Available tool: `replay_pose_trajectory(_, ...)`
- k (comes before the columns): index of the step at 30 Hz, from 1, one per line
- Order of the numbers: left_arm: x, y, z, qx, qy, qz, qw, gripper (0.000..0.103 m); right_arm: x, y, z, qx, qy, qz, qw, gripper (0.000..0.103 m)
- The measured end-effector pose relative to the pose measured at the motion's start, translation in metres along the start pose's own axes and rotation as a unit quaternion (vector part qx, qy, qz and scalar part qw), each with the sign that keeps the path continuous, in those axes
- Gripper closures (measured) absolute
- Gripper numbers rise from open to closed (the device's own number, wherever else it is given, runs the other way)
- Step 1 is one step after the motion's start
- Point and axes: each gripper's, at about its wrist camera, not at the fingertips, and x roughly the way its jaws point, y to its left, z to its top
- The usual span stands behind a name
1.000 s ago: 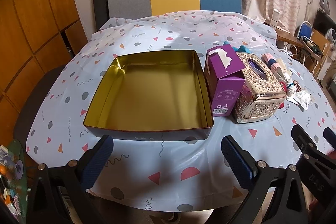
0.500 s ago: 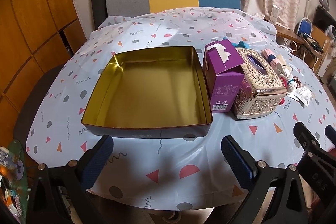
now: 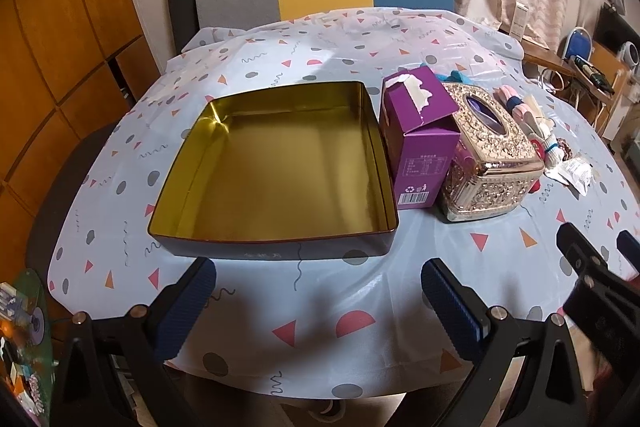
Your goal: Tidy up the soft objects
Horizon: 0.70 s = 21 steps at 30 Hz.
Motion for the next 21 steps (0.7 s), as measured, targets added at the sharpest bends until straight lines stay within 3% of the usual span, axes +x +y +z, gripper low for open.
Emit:
replay_pose_trajectory(11, 0.018, 0.005, -0.013, 0.002, 0.02, -0.008, 0.9998, 0.0, 0.042, -0.02, -0.008, 0.001, 0.02, -0.033, 0.999, 0.002)
replay_pose_trajectory(17, 0.021, 0.002, -0.019, 0.009, 0.024, -0.003, 0.9997, 0.0, 0.099, -0.052, -0.013, 0.015, 0.045, -0.093, 0.994, 0.002)
replay_pose_trajectory(21, 0.022, -0.003, -0.021, 0.018, 0.027, -0.006, 0.9995, 0.0, 0.134, -0.073, -0.009, 0.035, 0.048, -0.089, 0.994, 0.002)
